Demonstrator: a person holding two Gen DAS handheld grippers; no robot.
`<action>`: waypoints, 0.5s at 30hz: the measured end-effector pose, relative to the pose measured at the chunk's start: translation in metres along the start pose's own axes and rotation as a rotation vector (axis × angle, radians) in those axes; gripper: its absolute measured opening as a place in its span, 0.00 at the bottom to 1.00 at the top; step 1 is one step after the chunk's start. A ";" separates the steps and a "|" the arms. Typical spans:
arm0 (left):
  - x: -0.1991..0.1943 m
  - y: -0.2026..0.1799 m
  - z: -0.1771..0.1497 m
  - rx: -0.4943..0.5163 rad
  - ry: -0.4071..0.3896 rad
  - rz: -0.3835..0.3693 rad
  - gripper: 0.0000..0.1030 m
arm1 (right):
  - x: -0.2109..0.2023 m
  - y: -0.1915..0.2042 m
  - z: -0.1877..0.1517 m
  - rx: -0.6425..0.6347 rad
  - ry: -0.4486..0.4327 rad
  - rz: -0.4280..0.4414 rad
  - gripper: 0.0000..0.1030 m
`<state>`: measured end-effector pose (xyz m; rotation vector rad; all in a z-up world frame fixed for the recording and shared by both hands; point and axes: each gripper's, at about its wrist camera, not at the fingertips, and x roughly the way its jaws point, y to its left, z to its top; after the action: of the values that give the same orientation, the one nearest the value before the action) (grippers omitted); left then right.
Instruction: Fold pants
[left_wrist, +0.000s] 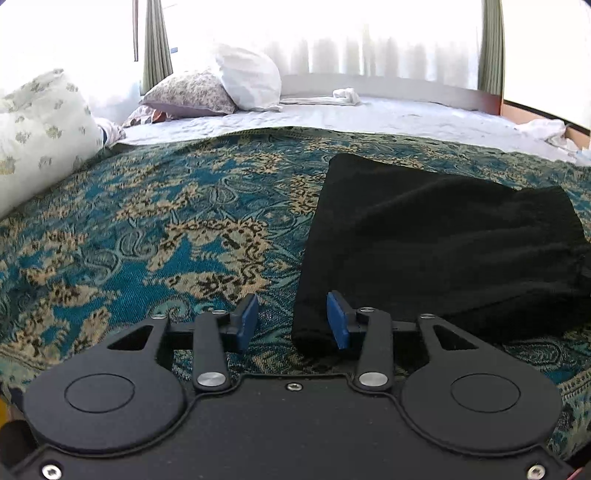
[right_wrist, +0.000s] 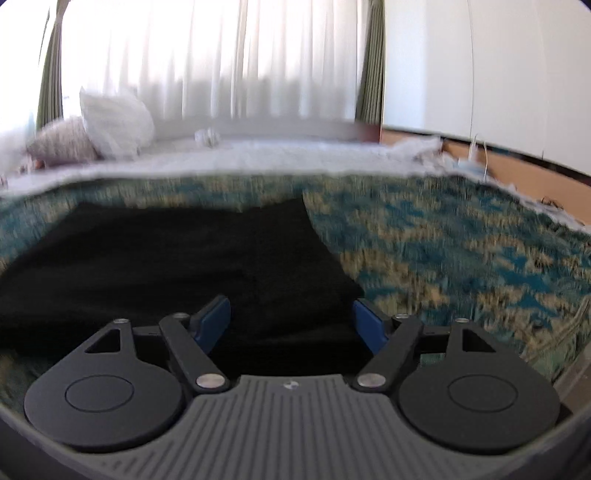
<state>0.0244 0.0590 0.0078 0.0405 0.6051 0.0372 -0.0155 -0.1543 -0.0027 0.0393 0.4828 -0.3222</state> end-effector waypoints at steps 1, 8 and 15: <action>0.001 0.001 0.000 -0.009 0.004 -0.002 0.39 | 0.000 0.000 -0.004 -0.009 -0.021 0.000 0.83; 0.006 0.001 0.006 -0.026 0.027 0.006 0.39 | 0.005 -0.003 -0.004 -0.025 -0.020 0.013 0.84; -0.013 -0.001 0.016 -0.051 0.019 -0.025 0.54 | -0.016 -0.010 0.006 -0.008 -0.050 0.043 0.85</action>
<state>0.0232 0.0573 0.0286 -0.0174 0.6233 0.0287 -0.0293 -0.1600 0.0103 0.0340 0.4334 -0.2783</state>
